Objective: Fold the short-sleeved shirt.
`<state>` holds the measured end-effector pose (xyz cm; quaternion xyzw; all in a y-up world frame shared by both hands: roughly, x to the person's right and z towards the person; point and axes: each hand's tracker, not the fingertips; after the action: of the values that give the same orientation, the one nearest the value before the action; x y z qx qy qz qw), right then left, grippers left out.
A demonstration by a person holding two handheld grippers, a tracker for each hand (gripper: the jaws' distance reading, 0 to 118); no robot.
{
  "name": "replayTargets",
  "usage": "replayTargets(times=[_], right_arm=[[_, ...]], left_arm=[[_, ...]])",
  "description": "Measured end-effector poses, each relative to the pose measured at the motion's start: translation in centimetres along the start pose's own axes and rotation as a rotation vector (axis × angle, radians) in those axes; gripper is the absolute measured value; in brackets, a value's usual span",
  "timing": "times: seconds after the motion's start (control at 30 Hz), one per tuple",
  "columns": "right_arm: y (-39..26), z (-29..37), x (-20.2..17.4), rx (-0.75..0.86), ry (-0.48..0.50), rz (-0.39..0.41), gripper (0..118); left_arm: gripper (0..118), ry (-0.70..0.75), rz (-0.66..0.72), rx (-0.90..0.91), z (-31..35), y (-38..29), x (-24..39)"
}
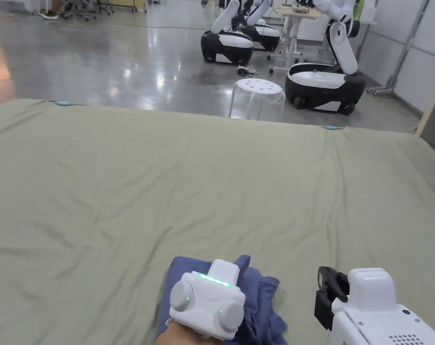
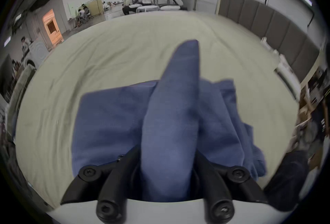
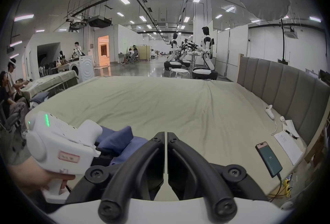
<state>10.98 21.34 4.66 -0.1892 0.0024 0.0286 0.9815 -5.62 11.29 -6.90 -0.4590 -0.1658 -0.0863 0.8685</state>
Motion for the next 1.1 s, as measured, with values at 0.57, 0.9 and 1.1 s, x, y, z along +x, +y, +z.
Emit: replayTargets(times=[0.57, 0.9, 1.1], right_arm=[[-1.7, -1.6, 0.0, -0.044, 0.093, -0.121, 4], [-1.5, -3.0, -2.0, -0.11, 0.198, -0.119, 4], [-3.4, -9.0, -4.1, -0.31, 0.423, -0.376, 4]], left_arm=[[29, -0.572, 0.47, 0.081, 4.6, 0.0, -6.7], [24, -0.565, 0.351, 0.112, 5.4, -1.0, -5.6], [81, -0.42, 0.353, 0.213, 11.0, -4.4, -13.4]])
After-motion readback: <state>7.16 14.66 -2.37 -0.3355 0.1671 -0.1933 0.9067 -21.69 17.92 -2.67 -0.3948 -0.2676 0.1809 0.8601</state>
